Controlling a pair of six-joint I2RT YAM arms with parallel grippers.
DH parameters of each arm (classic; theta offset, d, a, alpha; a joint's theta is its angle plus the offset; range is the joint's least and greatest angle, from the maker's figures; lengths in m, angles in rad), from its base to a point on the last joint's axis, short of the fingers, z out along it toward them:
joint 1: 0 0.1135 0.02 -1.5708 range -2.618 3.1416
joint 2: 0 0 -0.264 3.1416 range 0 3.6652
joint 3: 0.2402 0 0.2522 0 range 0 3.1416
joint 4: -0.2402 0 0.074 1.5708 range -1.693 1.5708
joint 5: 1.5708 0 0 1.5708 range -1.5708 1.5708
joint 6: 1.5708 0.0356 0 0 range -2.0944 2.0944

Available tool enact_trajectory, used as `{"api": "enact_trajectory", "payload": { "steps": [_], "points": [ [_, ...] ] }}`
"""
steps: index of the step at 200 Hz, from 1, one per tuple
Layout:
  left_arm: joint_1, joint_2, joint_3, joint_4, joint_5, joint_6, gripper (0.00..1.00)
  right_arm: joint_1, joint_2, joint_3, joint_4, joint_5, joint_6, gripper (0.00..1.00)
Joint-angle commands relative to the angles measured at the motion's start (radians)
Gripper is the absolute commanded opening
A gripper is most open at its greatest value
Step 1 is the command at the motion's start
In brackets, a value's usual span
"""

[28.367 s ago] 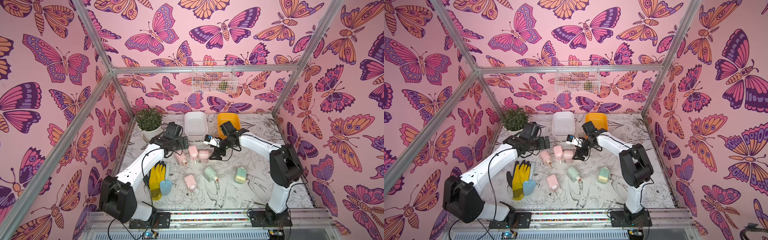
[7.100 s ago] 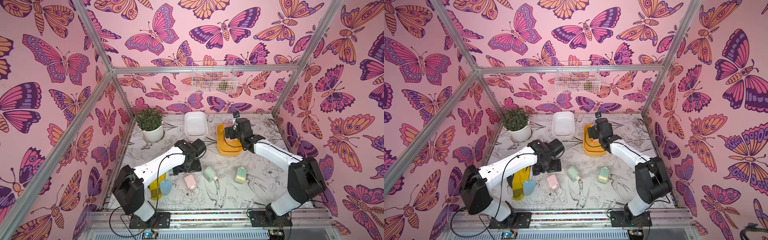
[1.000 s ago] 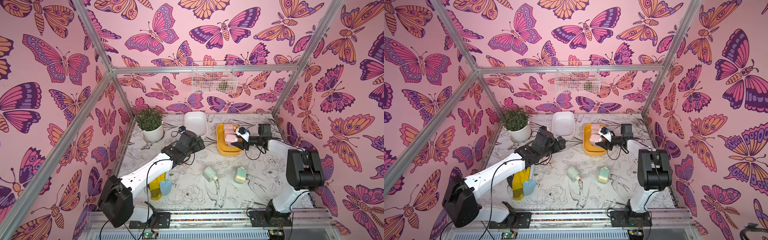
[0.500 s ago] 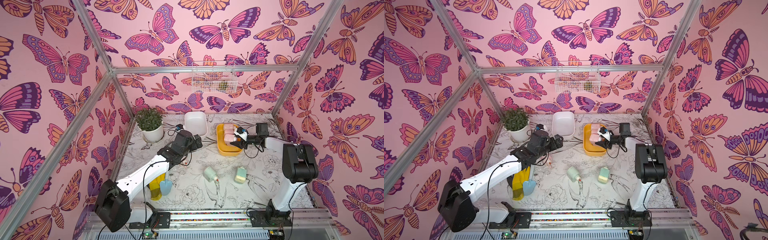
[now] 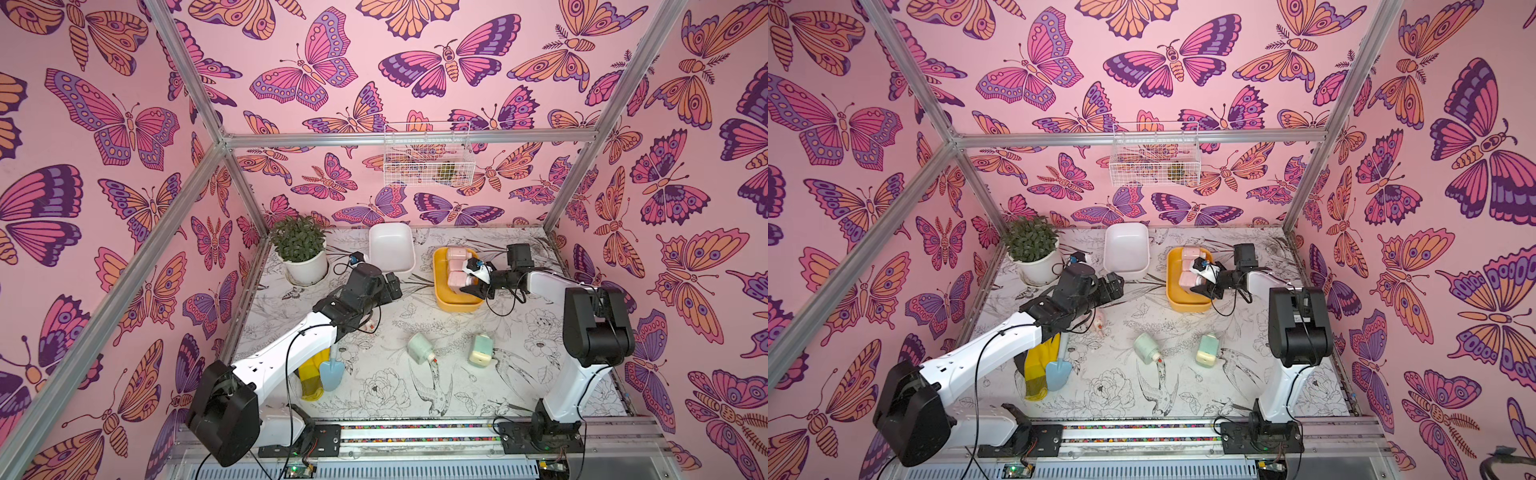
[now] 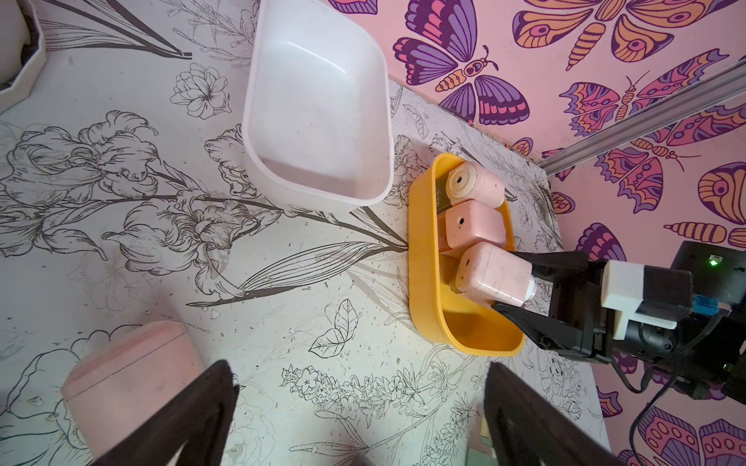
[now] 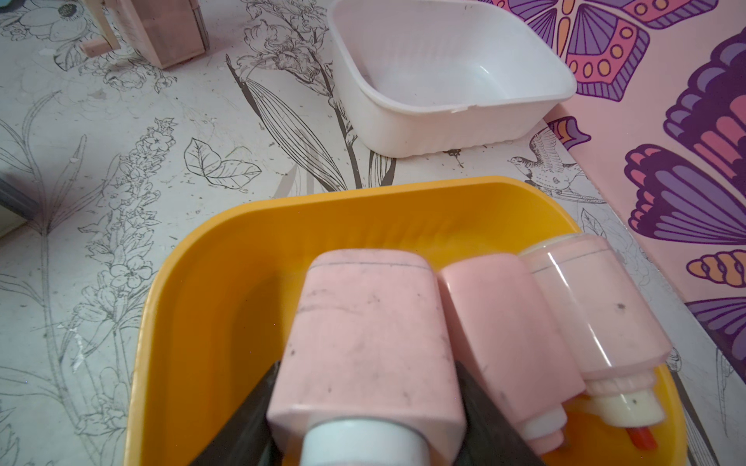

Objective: Place the pencil sharpeners by color into the storage box
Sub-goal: Place the pencil sharpener in the storage box.

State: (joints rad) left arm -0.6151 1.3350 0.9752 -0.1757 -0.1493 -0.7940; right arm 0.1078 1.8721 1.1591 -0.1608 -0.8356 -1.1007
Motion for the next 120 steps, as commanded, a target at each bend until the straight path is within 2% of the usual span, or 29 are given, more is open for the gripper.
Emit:
{"api": "enact_trajectory", "payload": {
  "steps": [1, 58, 120],
  "points": [
    [0.009, -0.019, -0.023, 0.017, 0.007, -0.005, 0.99, 0.012, 0.009, 0.013, 0.021, 0.009, 0.005, 0.52],
    [0.014, -0.024, -0.034, 0.019, 0.011, -0.013, 0.99, 0.025, 0.019, 0.001, 0.081, 0.049, 0.02, 0.71],
    [0.02, -0.026, -0.042, 0.018, 0.017, -0.02, 0.99, 0.025, 0.014, 0.001, 0.056, 0.063, -0.007, 0.72]
  ]
}}
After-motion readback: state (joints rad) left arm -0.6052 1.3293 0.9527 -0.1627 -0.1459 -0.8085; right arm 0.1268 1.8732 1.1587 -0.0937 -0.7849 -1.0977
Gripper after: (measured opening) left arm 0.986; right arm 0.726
